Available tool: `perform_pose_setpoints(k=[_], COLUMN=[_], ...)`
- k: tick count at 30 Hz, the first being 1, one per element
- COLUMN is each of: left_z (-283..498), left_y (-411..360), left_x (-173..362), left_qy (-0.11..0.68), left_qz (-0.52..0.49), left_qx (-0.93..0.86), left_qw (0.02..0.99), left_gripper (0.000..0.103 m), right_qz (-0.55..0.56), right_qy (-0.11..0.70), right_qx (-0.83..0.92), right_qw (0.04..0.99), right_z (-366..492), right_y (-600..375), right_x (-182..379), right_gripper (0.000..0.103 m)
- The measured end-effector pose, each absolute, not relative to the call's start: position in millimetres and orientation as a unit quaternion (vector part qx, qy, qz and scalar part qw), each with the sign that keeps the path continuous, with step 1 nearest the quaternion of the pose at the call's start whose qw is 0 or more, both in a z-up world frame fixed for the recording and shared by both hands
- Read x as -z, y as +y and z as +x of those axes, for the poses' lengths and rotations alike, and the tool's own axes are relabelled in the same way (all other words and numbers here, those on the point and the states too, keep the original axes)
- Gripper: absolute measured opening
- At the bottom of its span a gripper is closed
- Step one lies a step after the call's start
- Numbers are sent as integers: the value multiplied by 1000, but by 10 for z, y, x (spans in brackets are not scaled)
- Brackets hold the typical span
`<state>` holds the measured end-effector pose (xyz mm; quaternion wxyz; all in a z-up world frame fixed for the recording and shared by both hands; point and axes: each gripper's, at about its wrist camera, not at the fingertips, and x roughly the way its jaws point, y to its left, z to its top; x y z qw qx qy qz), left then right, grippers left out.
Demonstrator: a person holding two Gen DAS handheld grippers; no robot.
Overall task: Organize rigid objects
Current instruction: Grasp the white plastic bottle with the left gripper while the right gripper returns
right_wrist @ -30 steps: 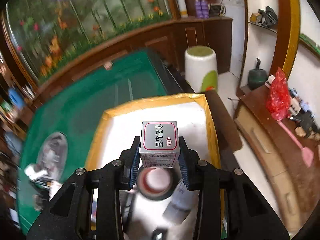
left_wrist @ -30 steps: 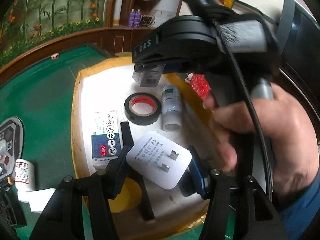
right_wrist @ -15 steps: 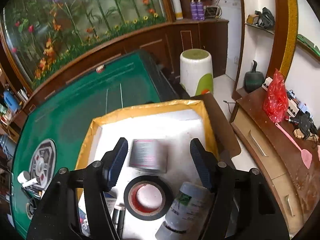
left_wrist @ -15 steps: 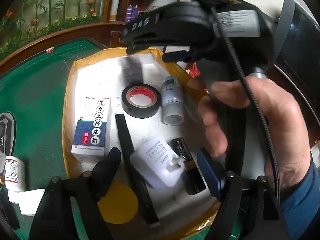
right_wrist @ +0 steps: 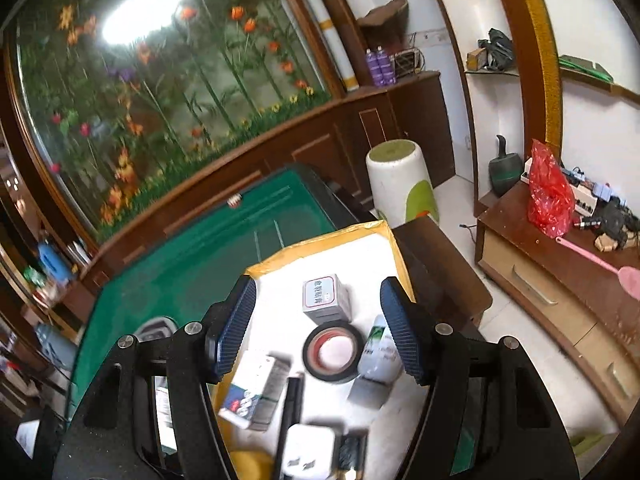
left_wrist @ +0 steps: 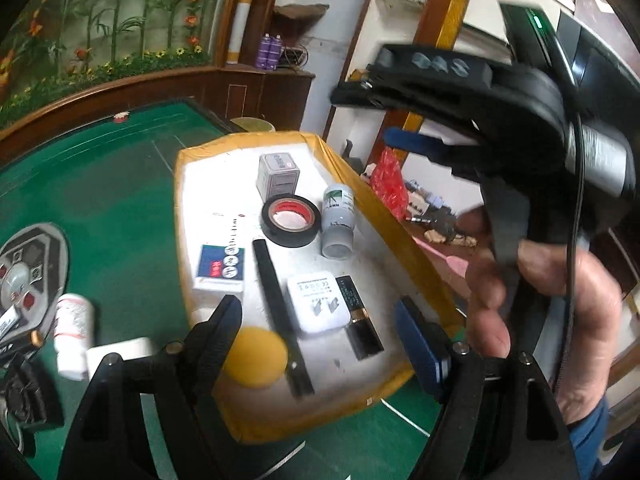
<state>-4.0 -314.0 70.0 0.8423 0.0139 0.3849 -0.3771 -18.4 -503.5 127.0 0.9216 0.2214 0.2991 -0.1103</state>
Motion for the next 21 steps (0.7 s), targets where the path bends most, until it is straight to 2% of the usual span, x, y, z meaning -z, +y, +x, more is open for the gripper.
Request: perform_pose_setpoints(k=[11, 17, 21], left_z=[-207, -176, 111], left_y=[-2069, -1097, -439], left_x=[-791, -661, -610], left_qy=[359, 353, 364], left_qz=[13, 11, -20], left_qx=[328, 257, 190], left_qw=[874, 900, 912], left_gripper=[79, 79, 79], right_qz=[233, 208, 162], right_qy=[292, 332, 374], right_qx=[27, -46, -111], right_qw=[927, 919, 906], right_z=[-255, 50, 204], right_y=[-4123, -3282, -2754], right_x=[-1186, -842, -603], right_gripper=[65, 65, 65])
